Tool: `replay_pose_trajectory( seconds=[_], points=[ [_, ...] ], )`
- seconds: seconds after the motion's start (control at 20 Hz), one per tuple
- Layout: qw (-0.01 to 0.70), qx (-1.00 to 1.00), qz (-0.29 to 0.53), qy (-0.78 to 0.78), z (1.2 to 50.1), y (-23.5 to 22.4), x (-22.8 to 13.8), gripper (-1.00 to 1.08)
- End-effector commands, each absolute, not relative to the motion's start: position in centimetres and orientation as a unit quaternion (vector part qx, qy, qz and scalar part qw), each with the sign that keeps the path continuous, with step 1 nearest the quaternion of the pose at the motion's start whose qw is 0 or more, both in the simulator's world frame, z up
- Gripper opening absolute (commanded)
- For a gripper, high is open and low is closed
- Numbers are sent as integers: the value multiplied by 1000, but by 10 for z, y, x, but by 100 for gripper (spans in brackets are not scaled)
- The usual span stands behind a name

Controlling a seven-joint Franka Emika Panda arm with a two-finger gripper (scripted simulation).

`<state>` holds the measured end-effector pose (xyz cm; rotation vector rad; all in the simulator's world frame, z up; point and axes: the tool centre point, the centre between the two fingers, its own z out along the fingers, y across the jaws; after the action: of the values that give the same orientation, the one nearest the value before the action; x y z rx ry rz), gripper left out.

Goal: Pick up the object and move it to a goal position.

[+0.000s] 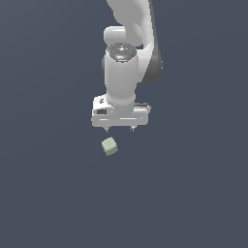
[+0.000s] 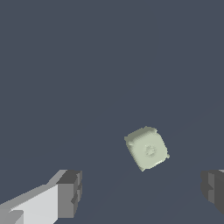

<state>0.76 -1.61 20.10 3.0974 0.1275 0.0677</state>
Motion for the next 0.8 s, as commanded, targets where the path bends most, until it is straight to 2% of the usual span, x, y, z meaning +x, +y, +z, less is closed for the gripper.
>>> replay_pose_trajectory(
  seconds=[0.0,0.75],
  points=[
    [20,998,20,51,196,-19,7,100],
    [11,984,6,179,133,-52,2,100]
  ],
)
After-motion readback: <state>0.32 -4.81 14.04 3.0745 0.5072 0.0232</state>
